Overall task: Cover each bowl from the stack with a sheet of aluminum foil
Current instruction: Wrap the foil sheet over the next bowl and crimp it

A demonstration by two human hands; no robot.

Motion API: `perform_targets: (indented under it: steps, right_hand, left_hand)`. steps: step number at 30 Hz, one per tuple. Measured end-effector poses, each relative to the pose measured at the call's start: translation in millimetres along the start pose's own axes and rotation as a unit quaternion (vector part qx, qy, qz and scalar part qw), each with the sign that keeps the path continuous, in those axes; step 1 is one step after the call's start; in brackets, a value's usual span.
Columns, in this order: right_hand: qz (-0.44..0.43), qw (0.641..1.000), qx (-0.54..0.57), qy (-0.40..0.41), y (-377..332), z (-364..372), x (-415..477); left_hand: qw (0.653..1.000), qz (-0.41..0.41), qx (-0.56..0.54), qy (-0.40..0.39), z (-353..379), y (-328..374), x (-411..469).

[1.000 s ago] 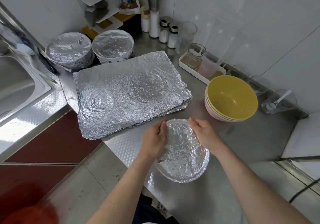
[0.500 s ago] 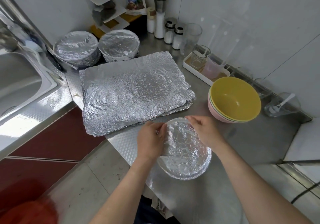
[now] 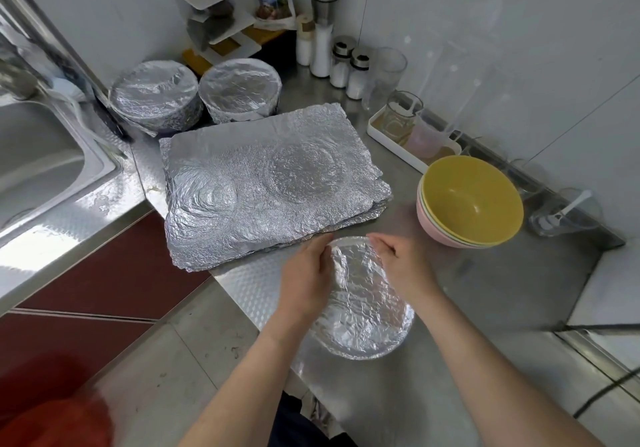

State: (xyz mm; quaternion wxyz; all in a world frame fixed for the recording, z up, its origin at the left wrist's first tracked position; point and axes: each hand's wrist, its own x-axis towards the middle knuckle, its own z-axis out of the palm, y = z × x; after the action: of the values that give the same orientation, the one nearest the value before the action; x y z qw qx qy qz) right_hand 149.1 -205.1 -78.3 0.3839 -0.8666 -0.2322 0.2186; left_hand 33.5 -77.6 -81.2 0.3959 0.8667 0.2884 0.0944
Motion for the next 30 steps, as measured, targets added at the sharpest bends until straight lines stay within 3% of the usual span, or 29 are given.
perform_targets:
  steps: [5, 8, 11, 17, 25, 30]
  right_hand:
    - [-0.012, 0.998, -0.017, 0.055, 7, 7, -8]
    - [0.032, 0.998, 0.056, -0.013, 3, -4, -12]
    - [0.102, 0.988, 0.102, -0.053, -7, -16, 4]
    - [0.117, 0.967, -0.028, -0.225, -31, -5, 29]
    - [0.145, 0.97, 0.009, -0.194, -19, -8, 30]
    - [0.145, 0.952, -0.037, -0.268, -34, -1, 42]
  left_hand:
    - [0.998, 0.016, 0.001, -0.06, -8, 0, 9]
    - [0.996, 0.011, -0.002, -0.083, -15, -2, 11]
    - [0.998, -0.04, 0.005, -0.046, -21, -7, 4]
    - [0.988, -0.089, -0.117, -0.049, -12, -8, -13]
    - [0.993, -0.079, -0.079, -0.036, -22, -9, -3]
    - [0.987, -0.099, -0.12, -0.037, -13, -17, -7]
